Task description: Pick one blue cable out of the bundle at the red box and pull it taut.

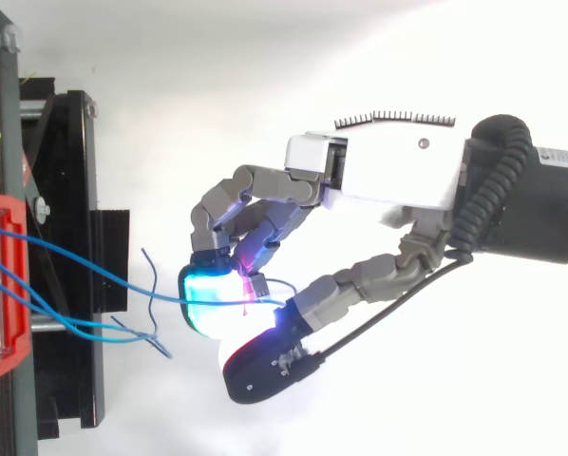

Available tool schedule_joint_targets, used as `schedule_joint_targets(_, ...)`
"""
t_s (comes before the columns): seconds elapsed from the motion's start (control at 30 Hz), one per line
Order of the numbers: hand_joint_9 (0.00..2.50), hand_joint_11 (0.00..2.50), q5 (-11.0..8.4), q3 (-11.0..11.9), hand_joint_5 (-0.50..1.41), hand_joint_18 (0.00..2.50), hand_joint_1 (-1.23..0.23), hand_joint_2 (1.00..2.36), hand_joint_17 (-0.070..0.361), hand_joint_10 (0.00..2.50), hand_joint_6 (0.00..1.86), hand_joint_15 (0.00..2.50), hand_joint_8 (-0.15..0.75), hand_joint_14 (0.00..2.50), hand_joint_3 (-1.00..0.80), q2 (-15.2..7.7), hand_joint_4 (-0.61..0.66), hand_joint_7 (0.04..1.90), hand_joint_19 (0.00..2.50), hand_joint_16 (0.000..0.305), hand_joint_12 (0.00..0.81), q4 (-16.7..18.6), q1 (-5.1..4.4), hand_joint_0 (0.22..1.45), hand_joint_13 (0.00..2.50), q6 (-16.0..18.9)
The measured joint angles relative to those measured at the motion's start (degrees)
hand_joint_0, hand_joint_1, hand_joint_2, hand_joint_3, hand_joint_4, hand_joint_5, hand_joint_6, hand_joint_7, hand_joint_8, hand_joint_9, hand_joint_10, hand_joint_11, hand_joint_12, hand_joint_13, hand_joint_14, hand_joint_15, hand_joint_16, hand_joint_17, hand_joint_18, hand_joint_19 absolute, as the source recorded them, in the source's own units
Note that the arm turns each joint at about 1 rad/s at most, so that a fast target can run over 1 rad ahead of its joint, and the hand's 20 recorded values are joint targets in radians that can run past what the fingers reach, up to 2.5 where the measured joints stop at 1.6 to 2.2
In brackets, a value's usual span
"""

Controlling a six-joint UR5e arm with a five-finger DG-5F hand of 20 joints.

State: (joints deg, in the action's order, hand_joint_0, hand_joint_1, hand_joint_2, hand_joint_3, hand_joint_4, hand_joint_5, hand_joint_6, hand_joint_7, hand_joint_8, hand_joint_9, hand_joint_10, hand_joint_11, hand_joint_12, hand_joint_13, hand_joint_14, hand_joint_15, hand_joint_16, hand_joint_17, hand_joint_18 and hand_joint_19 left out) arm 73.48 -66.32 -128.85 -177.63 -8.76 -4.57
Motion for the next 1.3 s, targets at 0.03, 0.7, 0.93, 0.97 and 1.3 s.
schedule_joint_targets(0.03,0.88,1.17,0.0,-0.01,-0.13,0.36,-0.85,1.0,0.129,0.01,0.91,0.3,0.361,0.01,-0.5,0.0,0.1,0.98,0.18,0.057,0.371,0.0,0.0,0.57,0.46,0.0)
schedule_joint_targets(0.7,0.89,1.14,0.0,-0.11,-0.13,0.34,-0.61,1.0,0.149,0.0,0.88,0.29,0.407,0.01,-0.5,0.0,0.13,0.91,0.19,0.066,0.41,0.0,0.04,0.45,0.44,0.0)
schedule_joint_targets(0.93,0.88,1.14,0.0,-0.12,-0.13,0.28,-0.6,1.0,0.138,0.01,0.86,0.3,0.378,0.01,-0.47,0.0,0.1,0.92,0.2,0.061,0.386,0.0,0.02,0.5,0.41,0.0)
schedule_joint_targets(0.97,0.87,1.15,0.0,-0.12,-0.13,0.25,-0.58,1.0,0.136,0.01,0.85,0.3,0.373,0.01,-0.43,0.0,0.1,0.94,0.21,0.06,0.38,0.0,0.02,0.52,0.4,0.0)
schedule_joint_targets(1.3,0.91,1.11,0.0,-0.13,-0.12,0.27,-0.56,1.06,0.172,0.01,0.85,0.29,0.447,0.01,-0.23,0.0,0.14,0.88,0.21,0.076,0.448,0.0,0.03,0.53,0.42,0.0)
